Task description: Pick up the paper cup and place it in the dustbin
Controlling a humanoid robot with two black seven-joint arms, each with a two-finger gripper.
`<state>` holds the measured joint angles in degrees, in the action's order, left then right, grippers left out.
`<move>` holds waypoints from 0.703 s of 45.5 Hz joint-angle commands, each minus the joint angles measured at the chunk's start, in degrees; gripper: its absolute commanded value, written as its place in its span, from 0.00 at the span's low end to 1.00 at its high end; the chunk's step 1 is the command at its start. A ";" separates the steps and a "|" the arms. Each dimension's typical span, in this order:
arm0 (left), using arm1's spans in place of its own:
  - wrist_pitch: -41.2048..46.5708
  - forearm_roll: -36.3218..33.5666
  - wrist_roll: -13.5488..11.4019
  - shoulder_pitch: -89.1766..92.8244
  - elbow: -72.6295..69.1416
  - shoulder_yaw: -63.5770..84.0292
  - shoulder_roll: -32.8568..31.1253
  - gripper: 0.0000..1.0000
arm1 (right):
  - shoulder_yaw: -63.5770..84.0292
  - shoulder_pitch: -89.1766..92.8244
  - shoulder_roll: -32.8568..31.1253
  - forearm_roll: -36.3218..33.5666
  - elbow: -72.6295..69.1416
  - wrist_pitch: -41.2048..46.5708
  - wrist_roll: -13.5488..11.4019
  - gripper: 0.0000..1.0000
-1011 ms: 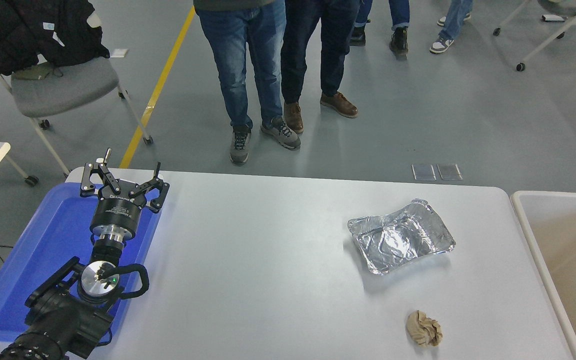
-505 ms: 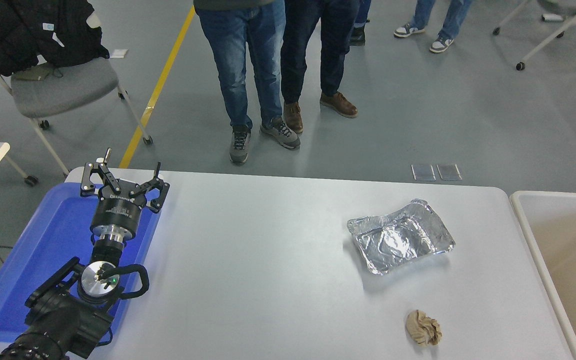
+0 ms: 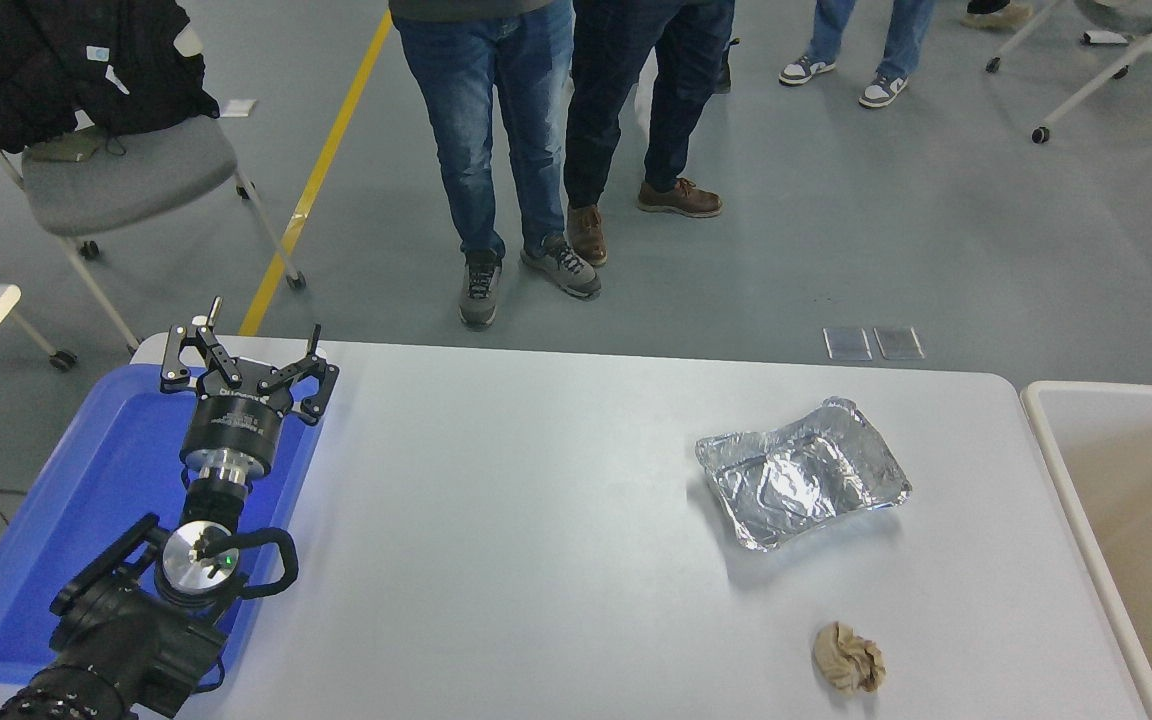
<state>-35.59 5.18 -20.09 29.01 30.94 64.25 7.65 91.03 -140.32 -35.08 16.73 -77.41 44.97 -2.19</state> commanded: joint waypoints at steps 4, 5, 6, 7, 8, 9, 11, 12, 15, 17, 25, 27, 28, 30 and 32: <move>0.08 0.00 -0.04 0.00 0.00 0.00 0.00 1.00 | -5.50 1.53 3.17 -0.21 -0.38 0.03 -0.01 1.00; -0.01 0.00 -0.04 0.00 0.00 0.08 0.09 1.00 | -6.29 1.89 3.78 -0.21 -0.29 0.03 -0.01 1.00; 0.08 0.00 -0.04 0.00 0.00 0.00 0.00 1.00 | -7.00 2.24 4.83 -0.12 -0.38 0.03 -0.01 1.00; 0.08 0.00 -0.04 0.00 0.00 0.00 0.09 1.00 | -7.53 2.42 5.97 -0.20 -0.38 0.03 -0.01 1.00; 0.08 0.00 -0.04 0.00 0.00 0.00 0.09 1.00 | -7.97 2.42 7.20 -0.29 -0.46 0.03 -0.01 1.00; 0.08 0.00 -0.04 0.00 0.00 0.08 0.09 1.00 | -8.23 2.33 8.35 -0.29 -0.46 0.03 -0.01 1.00; 0.08 0.00 -0.04 0.00 0.00 0.08 0.09 1.00 | -8.85 2.33 10.46 -0.38 -0.46 0.03 -0.01 1.00; 0.08 0.00 -0.04 0.00 0.00 0.00 0.00 1.00 | -9.28 2.33 11.34 -0.38 -0.46 0.03 -0.01 1.00; 0.08 0.00 -0.04 0.00 0.00 0.09 0.09 1.00 | -10.78 2.24 12.84 -0.47 -0.46 0.03 -0.01 1.00; 0.08 0.00 -0.04 0.00 0.00 0.00 0.09 1.00 | -12.36 2.24 13.02 -0.47 -0.46 0.03 -0.01 1.00; 0.08 0.09 -0.13 -0.09 0.00 0.08 0.09 1.00 | -17.28 1.98 13.72 -0.47 -0.46 0.03 -0.01 1.00; 0.08 0.09 -0.13 -0.09 -0.09 0.08 0.09 1.00 | -17.72 2.07 14.33 -0.47 -0.46 0.03 -0.01 1.00; 0.08 0.09 -0.13 -0.09 -0.09 0.09 0.09 1.00 | -17.81 2.07 14.77 -0.47 -0.46 0.03 -0.01 1.00; 0.08 0.09 -0.13 -0.09 0.00 0.09 0.09 1.00 | -17.81 2.24 15.56 -0.47 -0.46 0.03 -0.01 1.00; 0.08 0.09 -0.13 -0.09 0.00 0.09 0.09 1.00 | -17.81 2.33 16.70 -0.47 -0.38 0.03 -0.01 1.00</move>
<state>-35.50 5.25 -20.19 28.94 30.91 64.29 7.72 76.51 -138.34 -22.34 16.30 -77.85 45.00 -2.19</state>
